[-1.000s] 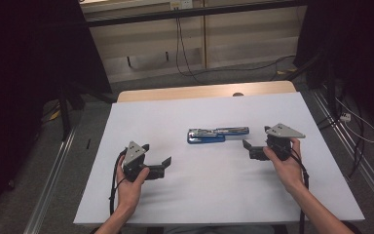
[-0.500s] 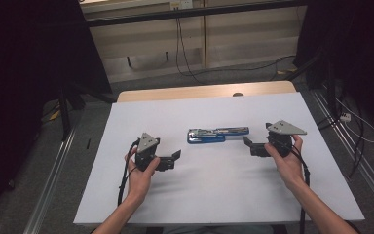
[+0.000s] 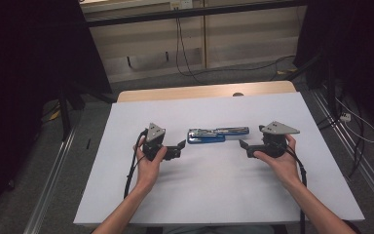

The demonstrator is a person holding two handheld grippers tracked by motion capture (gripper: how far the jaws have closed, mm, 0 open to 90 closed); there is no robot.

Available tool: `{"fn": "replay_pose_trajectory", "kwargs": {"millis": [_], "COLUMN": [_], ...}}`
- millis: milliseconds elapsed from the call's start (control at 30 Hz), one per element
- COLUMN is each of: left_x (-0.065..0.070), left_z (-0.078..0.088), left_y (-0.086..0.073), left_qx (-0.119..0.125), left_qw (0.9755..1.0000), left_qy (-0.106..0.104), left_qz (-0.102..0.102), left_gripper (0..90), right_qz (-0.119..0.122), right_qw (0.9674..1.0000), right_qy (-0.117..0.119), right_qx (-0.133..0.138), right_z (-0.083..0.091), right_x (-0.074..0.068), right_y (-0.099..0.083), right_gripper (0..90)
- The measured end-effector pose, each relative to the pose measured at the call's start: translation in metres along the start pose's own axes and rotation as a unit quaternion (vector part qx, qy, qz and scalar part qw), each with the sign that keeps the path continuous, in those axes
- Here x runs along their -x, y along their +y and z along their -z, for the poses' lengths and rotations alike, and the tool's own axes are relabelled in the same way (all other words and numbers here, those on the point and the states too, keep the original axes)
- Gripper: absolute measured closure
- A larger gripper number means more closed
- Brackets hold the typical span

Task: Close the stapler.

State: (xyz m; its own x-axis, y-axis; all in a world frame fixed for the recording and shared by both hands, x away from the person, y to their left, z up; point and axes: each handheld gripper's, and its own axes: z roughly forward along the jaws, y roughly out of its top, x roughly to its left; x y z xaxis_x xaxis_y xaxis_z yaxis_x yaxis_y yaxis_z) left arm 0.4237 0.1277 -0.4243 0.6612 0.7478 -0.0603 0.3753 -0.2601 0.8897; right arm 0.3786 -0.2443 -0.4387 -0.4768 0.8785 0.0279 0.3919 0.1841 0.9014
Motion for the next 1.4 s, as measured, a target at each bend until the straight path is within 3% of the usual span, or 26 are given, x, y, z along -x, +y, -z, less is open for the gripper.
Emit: {"fn": "replay_pose_trajectory", "kwargs": {"millis": [33, 133, 267, 333, 467, 567, 867, 967, 1033, 1200, 1300, 1400], "left_x": [0.000, 0.002, 0.002, 0.003, 0.002, 0.002, 0.008, 0.007, 0.005, 0.007, 0.008, 0.010], "left_z": [-0.002, -0.014, -0.021, -0.026, -0.032, -0.036, -0.038, -0.038, -0.040, -0.042, -0.043, -0.042], "left_y": [0.001, 0.005, 0.008, 0.014, 0.020, 0.020, 0.017, 0.016, 0.015, 0.015, 0.015, 0.015], "left_qx": [0.007, -0.007, -0.003, -0.003, 0.008, 0.006, -0.018, -0.021, -0.017, -0.011, -0.013, -0.017], "left_qw": [1.0000, 0.9998, 0.9998, 0.9996, 0.9997, 0.9997, 0.9992, 0.9988, 0.9987, 0.9990, 0.9989, 0.9988], "left_qy": [0.000, -0.011, -0.013, -0.016, -0.020, -0.021, -0.021, -0.034, -0.047, -0.039, -0.038, -0.040], "left_qz": [0.005, -0.015, -0.017, -0.022, -0.009, -0.011, -0.029, -0.029, -0.013, -0.020, -0.022, -0.020], "left_gripper": [8.4, 7.8, 7.6, 7.1, 6.5, 6.4, 6.4, 6.9, 7.2, 7.6, 10.1, 20.0], "right_qz": [0.000, 0.003, 0.000, -0.004, -0.014, -0.008, 0.002, 0.008, 0.006, 0.006, 0.005, -0.001], "right_qw": [1.0000, 1.0000, 0.9999, 0.9999, 0.9997, 0.9997, 0.9991, 0.9988, 0.9988, 0.9988, 0.9987, 0.9988], "right_qy": [-0.001, 0.003, 0.009, 0.010, 0.015, 0.013, 0.019, 0.019, 0.021, 0.027, 0.030, 0.026], "right_qx": [0.000, -0.005, -0.006, -0.004, -0.014, -0.019, -0.039, -0.045, -0.043, -0.040, -0.040, -0.042], "right_z": [-0.002, -0.003, -0.003, -0.003, -0.006, -0.008, -0.009, -0.008, -0.008, -0.009, -0.010, -0.011], "right_x": [-0.001, -0.003, -0.003, 0.000, 0.001, 0.000, -0.001, -0.001, -0.001, 0.000, 0.000, 0.002], "right_y": [0.000, -0.001, -0.001, -0.001, -0.003, -0.004, -0.006, -0.006, -0.006, -0.005, -0.004, -0.005], "right_gripper": [6.0, 5.7, 5.4, 9.6, 15.1, 17.5, 40.8, 52.9, 63.7, 83.2, 90.0, 90.0]}}
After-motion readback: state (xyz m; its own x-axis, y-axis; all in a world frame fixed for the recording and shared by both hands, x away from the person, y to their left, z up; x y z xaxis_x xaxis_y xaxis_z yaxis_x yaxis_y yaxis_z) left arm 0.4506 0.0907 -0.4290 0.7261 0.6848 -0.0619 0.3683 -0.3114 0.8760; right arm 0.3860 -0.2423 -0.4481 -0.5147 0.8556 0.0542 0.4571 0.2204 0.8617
